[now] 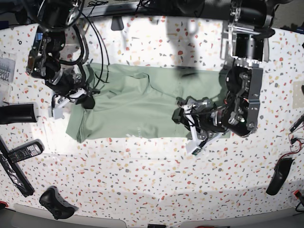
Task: Fold the T-shirt properly
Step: 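Fold the right-gripper end over onto the shirt's middle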
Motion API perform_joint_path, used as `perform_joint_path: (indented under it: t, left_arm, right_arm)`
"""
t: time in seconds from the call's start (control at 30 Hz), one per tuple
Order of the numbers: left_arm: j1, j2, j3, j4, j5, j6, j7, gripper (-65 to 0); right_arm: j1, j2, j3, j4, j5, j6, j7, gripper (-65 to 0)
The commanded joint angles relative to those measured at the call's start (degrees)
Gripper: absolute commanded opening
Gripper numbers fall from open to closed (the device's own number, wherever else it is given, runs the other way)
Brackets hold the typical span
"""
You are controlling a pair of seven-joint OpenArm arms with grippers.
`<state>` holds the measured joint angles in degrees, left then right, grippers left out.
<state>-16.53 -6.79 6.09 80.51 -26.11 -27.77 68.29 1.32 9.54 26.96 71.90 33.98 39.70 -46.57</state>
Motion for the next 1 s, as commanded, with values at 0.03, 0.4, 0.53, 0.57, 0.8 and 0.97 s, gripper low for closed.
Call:
perform_joint_path:
  t: [0.03, 0.4, 0.53, 0.57, 0.8, 0.97]
  left_arm:
    - [-1.6, -1.3, 0.0, 1.1, -0.1, 3.8, -0.6, -39.0]
    - [1.2, -6.1, 0.0, 1.2, 4.4, 12.8, 1.9, -39.0]
    - [7.1, -5.9, 0.0, 1.2, 3.2, 12.8, -7.5, -39.0]
    - [8.7, -5.7, 0.0, 1.2, 3.2, 12.8, -10.4, -39.0]
    - [14.3, -4.3, 0.0, 1.2, 5.2, 12.8, -18.1, -39.0]
    - [14.3, -4.3, 0.0, 1.2, 5.1, 12.8, -18.0, -39.0]
  right_arm:
    - [2.9, 0.6, 2.1, 0.6, -1.1, 0.3, 0.7, -65.0]
    - [10.4, 3.4, 15.0, 0.6, -3.6, 0.3, -0.7, -65.0]
    - [10.4, 3.6, 13.7, 0.6, 2.9, 0.3, -4.7, -65.0]
    - [10.4, 3.4, 13.0, 0.6, 4.4, 0.3, -5.6, -65.0]
    - [10.4, 2.8, 1.9, 1.4, 16.9, 0.3, -13.6, -65.0]
    - [10.4, 2.8, -7.7, 4.7, 26.9, 0.3, -18.4, -65.0]
